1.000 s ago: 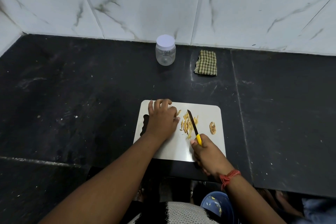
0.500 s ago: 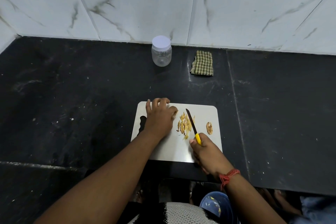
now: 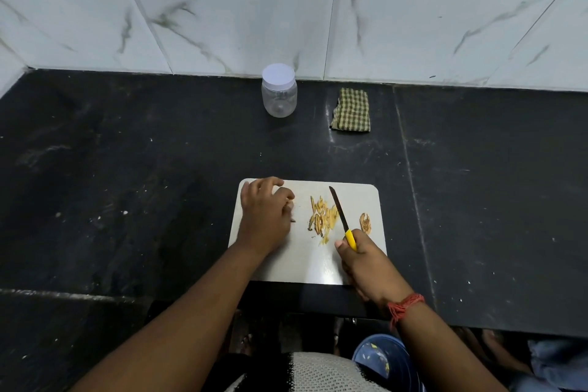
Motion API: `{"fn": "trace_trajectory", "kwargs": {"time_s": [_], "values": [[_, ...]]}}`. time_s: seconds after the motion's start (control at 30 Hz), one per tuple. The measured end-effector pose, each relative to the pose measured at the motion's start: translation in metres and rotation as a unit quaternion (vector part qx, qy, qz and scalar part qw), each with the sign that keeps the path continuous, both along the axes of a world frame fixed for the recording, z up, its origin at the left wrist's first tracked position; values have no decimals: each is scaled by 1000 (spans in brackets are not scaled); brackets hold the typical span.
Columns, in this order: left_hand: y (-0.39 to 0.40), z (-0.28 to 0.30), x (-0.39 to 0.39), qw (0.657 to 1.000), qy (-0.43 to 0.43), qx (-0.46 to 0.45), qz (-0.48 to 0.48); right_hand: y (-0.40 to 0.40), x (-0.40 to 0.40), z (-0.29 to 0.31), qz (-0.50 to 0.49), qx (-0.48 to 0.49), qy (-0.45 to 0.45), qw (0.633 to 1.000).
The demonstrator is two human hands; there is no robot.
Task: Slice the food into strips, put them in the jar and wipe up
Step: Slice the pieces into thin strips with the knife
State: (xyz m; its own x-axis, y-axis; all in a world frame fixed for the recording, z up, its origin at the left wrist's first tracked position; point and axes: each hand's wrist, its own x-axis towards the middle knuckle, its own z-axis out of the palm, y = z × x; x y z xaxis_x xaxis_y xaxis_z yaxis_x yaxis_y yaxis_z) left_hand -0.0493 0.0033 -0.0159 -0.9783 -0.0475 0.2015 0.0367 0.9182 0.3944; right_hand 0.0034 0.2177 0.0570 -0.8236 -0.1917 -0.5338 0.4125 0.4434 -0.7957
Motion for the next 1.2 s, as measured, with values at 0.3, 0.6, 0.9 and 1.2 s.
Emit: {"fn": "trace_trajectory", "kwargs": {"time_s": [0.3,0.6,0.9,1.2], "values": [[-12,-6,21,997,-28,-45,-63,-9,1,0,10,-11,-5,1000],[21,-1,11,996,-53,-71,-3,-8,5,-3,6,-10,-7,1000],[27,0,1,999,-23,-17,31,-3,5,-3,-15,-24,0,1000],[-7,2,5,994,-57,-83,39,-7,1,-5,5,-20,5,1000]]}}
